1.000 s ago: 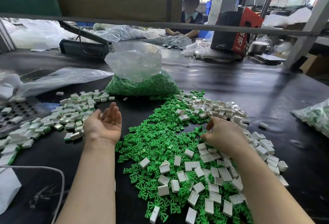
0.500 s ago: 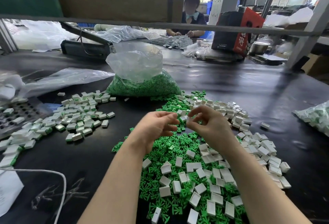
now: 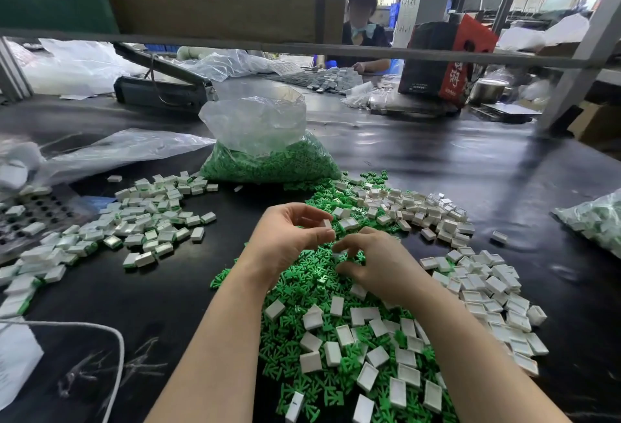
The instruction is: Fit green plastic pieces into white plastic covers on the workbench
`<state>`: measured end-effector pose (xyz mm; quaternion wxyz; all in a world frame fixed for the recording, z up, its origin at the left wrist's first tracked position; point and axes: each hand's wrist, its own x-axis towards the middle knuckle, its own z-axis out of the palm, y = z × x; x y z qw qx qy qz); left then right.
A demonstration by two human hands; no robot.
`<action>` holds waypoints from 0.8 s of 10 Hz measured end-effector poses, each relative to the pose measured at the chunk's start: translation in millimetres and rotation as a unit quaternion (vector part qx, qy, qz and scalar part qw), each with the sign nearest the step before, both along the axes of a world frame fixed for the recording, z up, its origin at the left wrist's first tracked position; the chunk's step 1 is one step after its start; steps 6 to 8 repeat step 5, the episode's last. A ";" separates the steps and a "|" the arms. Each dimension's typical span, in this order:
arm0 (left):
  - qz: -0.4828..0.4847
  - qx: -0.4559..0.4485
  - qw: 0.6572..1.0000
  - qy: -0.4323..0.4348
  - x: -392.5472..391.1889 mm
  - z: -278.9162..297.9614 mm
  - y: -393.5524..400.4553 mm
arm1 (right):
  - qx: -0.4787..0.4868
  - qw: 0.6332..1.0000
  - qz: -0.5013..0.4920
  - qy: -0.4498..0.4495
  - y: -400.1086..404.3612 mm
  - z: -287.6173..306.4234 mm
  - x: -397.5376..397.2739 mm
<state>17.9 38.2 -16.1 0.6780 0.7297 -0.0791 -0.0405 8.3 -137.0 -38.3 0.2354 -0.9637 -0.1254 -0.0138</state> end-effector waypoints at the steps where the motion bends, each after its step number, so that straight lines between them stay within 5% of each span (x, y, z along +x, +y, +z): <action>1: -0.012 0.018 1.000 -0.007 -0.8 1.0 -0.5 | -0.015 1.000 0.003 -0.001 1.2 -0.5 -0.6; 5: 0.056 0.321 0.944 -0.050 -8.1 10.3 -7.9 | 0.017 0.999 -0.022 0.042 -19.0 37.5 -18.1; 8: 0.056 0.321 0.944 -0.050 -8.1 10.3 -7.9 | 0.017 0.999 -0.022 0.042 -19.0 37.5 -18.1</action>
